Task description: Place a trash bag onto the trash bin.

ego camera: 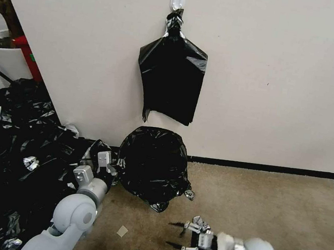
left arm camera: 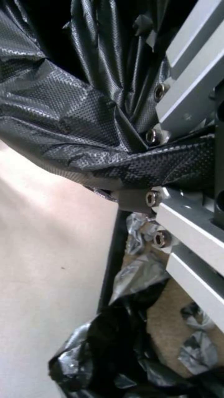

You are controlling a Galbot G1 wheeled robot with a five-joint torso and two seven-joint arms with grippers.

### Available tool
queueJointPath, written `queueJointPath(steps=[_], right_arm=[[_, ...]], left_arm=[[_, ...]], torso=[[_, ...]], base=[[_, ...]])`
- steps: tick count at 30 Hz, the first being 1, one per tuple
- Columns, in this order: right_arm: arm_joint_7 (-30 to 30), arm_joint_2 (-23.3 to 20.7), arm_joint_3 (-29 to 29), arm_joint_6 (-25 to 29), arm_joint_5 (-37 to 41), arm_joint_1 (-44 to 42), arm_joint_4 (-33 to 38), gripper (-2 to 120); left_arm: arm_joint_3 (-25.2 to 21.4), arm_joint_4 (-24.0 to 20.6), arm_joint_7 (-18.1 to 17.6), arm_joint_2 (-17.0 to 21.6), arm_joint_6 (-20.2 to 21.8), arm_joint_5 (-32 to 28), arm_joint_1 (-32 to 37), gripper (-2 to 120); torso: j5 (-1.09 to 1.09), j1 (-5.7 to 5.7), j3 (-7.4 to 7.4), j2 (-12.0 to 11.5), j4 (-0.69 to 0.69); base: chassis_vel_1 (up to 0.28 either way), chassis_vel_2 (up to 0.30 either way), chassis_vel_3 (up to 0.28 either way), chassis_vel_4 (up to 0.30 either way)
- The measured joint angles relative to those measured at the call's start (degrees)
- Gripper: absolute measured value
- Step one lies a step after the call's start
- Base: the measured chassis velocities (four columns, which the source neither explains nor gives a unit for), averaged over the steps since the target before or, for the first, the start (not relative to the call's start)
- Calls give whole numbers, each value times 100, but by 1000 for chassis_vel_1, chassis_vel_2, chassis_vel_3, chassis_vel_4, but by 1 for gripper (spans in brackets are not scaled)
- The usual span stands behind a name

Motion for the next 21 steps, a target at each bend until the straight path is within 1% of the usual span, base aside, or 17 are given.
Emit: queueJointPath(steps=[1,2,3,4,5,6,8,9,10,11,13,15,16,17,18,20,21], right_arm=[[585,27,-222,-185,379,-25,296,59],[926,55,-382,-309,609,-31,506,56],[926,55,-382,-309,609,-31,506,56],[1320,91,-572,-445,845,-40,760,53],[2212,164,-1000,-708,1205,-61,1256,44],[2212,164,-1000,-708,1205,-61,1256,44],[2822,237,-1290,-881,1388,-67,1548,37],[3231,306,-1523,-1020,1524,-69,1750,30],[3372,332,-1603,-1070,1545,-68,1814,28],[3372,332,-1603,-1070,1545,-68,1814,28],[3874,417,-1791,-1220,1421,-43,1947,19],[5060,507,-2043,-1670,1016,40,2115,8],[5060,507,-2043,-1670,1016,40,2115,8],[5434,536,-2137,-1840,916,70,2155,4],[6067,608,-2295,-2162,791,126,2217,0],[7098,760,-2507,-2746,686,235,2272,0],[7669,864,-2614,-3138,657,305,2274,0]], left_arm=[[36,38,-3,-29,-71,100,43,3],[68,51,-1,-48,-111,154,68,3],[68,51,-1,-48,-111,154,68,3],[116,70,19,-73,-163,237,109,3],[195,142,59,-136,-324,447,208,3],[195,142,59,-136,-324,447,208,3],[230,199,126,-197,-479,649,288,3],[261,220,165,-245,-551,759,348,3],[284,224,181,-274,-569,799,377,3],[284,224,181,-274,-569,799,377,3],[314,229,198,-322,-612,892,431,3],[359,243,274,-348,-768,1034,516,3],[359,243,274,-348,-768,1034,516,3],[373,251,318,-356,-849,1088,548,3],[386,265,388,-370,-999,1191,600,3],[396,279,483,-396,-1213,1375,686,3],[401,279,528,-413,-1331,1463,744,3]], torso=[[0,0,0,0,-1],[1,0,0,0,1],[1,0,0,0,1],[2,0,0,0,1],[-2,0,0,0,0],[-2,0,0,0,0],[0,0,0,0,1],[1,0,0,0,2],[-1,0,0,0,1],[-1,0,0,0,1],[-1,0,0,0,-1],[-2,0,0,0,0],[-2,0,0,0,0],[-2,0,0,0,0],[-1,0,0,0,0],[-1,0,0,0,0],[-1,0,0,0,0]], base=[[0,0,0,0],[0,0,0,0],[0,0,0,0],[0,0,0,0],[0,0,0,0],[0,0,0,0],[0,0,0,0],[0,0,0,0],[0,0,0,0],[0,0,0,0],[0,0,0,0],[0,0,0,0],[0,0,0,0],[0,0,0,0],[0,0,0,0],[0,0,0,0],[0,0,0,0]])
